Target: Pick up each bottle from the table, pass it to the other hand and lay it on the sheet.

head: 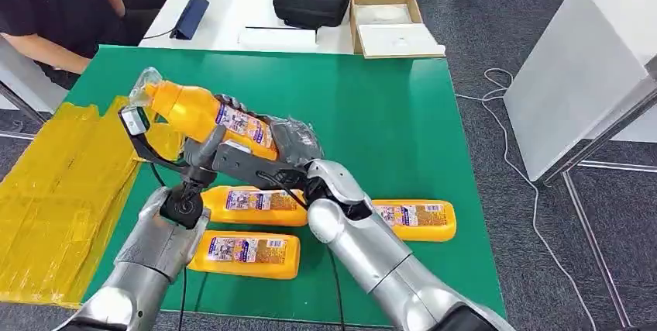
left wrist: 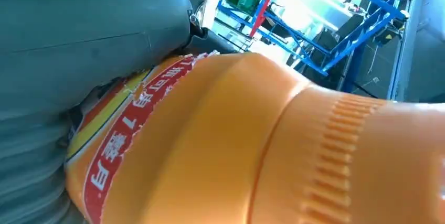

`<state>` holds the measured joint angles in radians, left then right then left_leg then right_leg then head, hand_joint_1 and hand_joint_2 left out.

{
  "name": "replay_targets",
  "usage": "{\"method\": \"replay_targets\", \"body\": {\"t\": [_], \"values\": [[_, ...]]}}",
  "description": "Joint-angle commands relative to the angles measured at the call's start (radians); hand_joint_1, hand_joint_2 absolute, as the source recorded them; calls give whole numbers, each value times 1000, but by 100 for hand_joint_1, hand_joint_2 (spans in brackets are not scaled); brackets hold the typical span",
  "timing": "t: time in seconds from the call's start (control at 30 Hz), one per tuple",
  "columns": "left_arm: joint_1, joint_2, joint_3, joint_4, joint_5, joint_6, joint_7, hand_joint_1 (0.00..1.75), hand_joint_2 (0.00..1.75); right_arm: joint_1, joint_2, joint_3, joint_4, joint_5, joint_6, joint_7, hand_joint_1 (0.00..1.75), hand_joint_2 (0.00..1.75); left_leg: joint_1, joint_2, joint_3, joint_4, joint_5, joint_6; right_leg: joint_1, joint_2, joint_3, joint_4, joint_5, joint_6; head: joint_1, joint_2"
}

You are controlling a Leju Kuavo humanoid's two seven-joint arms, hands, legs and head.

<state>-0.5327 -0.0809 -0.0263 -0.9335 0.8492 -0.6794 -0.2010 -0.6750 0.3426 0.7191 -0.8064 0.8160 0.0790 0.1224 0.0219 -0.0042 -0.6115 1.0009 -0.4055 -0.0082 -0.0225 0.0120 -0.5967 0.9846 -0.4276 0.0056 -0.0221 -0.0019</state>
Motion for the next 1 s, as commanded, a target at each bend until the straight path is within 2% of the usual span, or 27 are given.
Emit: {"method": "replay_targets", "body": {"t": [0.03,0.47,0.5,0.53,0.57,0.6,0.7,0.8,0.83,1.0], "values": [[-89,-11,20,42,18,-11,-5,175,175,50,-29,45,59,8,33,-10,175,175,1,-6,3,0,0,1,2,-8,6,-1,-2,-2,0,0],[-81,4,60,76,84,-79,-11,175,175,89,-71,-24,47,18,6,-32,175,175,1,-5,3,-1,0,1,2,-7,6,-2,-1,-2,0,0],[-77,8,67,74,90,-84,-13,175,175,96,-80,-39,23,25,-12,-32,152,175,1,-5,2,-1,0,0,2,-6,4,-2,-1,-1,0,0],[-71,13,75,72,99,-93,-13,175,175,109,-94,-57,-18,45,-46,-34,0,175,1,-8,5,-1,0,1,2,-10,8,-3,-2,-3,0,0],[-65,18,83,71,107,-103,-16,175,175,124,-108,-90,-69,41,-50,-35,0,175,1,-7,3,-1,0,1,2,-8,6,-3,-1,-2,0,0],[-53,16,103,64,144,-132,-8,175,175,157,-135,-137,-170,19,-45,-66,0,0,1,-7,3,-1,0,1,2,-8,7,-3,-1,-2,1,0],[-31,23,122,44,160,-157,-11,175,175,224,-198,-223,-374,-8,-7,-95,0,0,1,-7,2,0,0,1,2,-9,6,-3,-1,-1,0,0],[-41,28,121,73,187,-179,4,175,175,263,-228,-274,-467,-29,2,-121,0,0,0,-11,1,1,0,2,1,-12,6,-2,-2,-1,0,0],[-43,27,123,79,191,-179,2,175,175,271,-230,-280,-480,-30,2,-121,0,0,0,-8,-1,1,0,1,1,-7,2,-1,-1,-1,1,0],[-83,34,132,103,251,-175,37,175,175,257,-217,-273,-481,-52,0,-128,0,0,0,-6,-3,1,0,2,1,-7,4,0,-1,-1,1,0]]}}
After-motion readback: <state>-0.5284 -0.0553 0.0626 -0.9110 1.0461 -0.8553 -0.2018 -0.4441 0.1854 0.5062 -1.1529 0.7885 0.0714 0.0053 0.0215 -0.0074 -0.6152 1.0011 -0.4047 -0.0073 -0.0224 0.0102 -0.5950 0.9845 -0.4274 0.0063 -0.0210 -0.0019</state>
